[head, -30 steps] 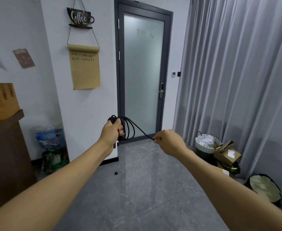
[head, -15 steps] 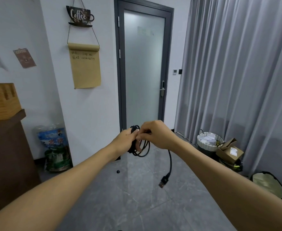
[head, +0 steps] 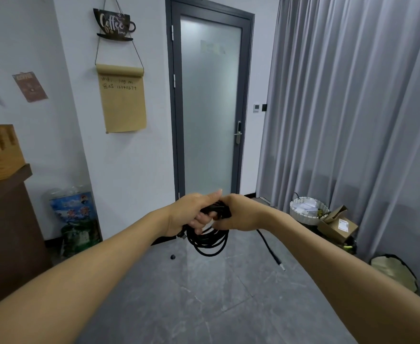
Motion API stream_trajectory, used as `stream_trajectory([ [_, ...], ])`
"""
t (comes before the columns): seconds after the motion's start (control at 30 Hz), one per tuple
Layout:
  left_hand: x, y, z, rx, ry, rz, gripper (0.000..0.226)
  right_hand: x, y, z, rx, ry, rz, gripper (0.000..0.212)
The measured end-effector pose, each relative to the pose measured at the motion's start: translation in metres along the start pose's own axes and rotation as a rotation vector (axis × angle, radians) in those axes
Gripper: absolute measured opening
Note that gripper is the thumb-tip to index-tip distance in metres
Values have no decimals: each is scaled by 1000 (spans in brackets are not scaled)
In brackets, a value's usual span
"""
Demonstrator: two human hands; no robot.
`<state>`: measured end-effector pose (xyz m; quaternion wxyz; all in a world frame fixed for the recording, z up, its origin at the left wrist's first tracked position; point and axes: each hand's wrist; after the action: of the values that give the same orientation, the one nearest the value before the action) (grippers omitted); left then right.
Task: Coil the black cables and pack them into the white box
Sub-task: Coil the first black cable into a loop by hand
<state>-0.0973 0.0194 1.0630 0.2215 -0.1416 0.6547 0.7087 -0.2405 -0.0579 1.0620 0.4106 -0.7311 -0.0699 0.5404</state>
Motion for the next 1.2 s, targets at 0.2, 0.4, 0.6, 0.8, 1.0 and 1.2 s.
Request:
stream_trajectory([
  [0.2,0,-7,0,29,11,66,26,6,3,-1,46,113,6,31],
  [0.4,2,-18,-4,22,349,-299,14,9,12,-6,156,332,-197,21],
  [0.6,18,-22,-4,5,645,-340,30,18,11,-9,160,493,-431,19],
  [0.8,26,-17,-4,98,595,427,29,24,9,-14,129,554,-550,18],
  [1.0,32,-5,-10,153,723,509,40,26,2,-15,141,544,-718,29],
  [1.2,30,-4,-17,70,973,456,51,38,-5,-19,136,533,-801,33],
])
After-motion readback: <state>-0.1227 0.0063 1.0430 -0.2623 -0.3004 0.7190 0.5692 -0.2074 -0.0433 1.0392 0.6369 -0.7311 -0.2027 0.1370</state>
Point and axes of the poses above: each hand's wrist, its own z-axis away from the middle knuckle, its own x-axis out of the palm, y = z × x, and after that the axes turned 14 degrees about -z, right-handed
